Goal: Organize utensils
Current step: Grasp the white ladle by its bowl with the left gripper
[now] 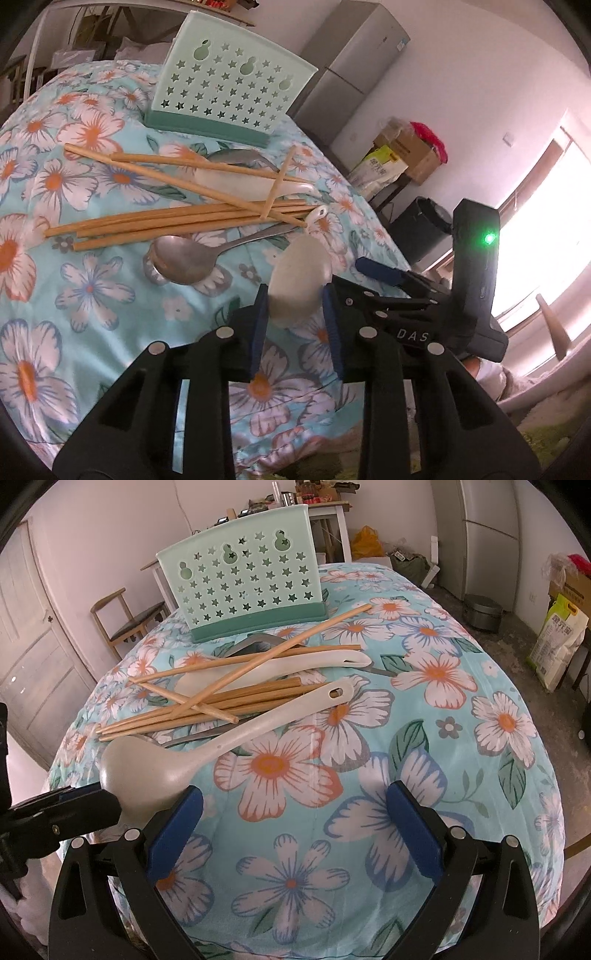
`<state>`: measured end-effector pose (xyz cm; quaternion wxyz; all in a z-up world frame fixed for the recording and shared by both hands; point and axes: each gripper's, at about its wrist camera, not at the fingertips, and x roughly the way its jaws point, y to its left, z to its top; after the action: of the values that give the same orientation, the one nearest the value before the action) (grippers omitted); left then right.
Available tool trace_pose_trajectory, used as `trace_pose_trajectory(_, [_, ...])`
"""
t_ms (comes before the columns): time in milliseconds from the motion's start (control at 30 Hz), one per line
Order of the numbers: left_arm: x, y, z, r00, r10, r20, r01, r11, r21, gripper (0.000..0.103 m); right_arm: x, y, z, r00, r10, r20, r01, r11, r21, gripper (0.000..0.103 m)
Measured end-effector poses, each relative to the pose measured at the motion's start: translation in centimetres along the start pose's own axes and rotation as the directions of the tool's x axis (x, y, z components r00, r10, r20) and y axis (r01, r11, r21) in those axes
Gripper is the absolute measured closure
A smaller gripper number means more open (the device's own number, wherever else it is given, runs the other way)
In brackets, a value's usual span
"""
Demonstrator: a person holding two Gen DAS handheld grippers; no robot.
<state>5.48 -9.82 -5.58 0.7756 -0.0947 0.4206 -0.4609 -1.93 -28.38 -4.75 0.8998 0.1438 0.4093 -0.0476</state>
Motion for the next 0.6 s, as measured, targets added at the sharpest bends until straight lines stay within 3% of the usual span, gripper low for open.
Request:
trace_pose_trajectory(267, [-0.7,0.2,-0.1,0.995,-0.096,0.02,0.097,0.995,-0.037,0.079,-0.4,-2.1,0.8,0.991,0.129,-0.03,-0.126,0.988,0.087,0.006])
trace_pose_trajectory(467, [0.3,-0.5,-0.1,0.993,-0.116,0.013,0.116,0.993,-0.029,0.084,-1.3,-4.7,1.2,0.957,0.288,-0.04,-0.273,0.938,0.215,0.006])
trace_pose_trajectory(600, [-0.6,-1.5,0.0,0.988,-0.147,0.047,0.149,0.989,-0.023,0.087,-2.3,-6.3,1.5,0.944,0.33,-0.019,-0.314,0.913,0.262,0.009])
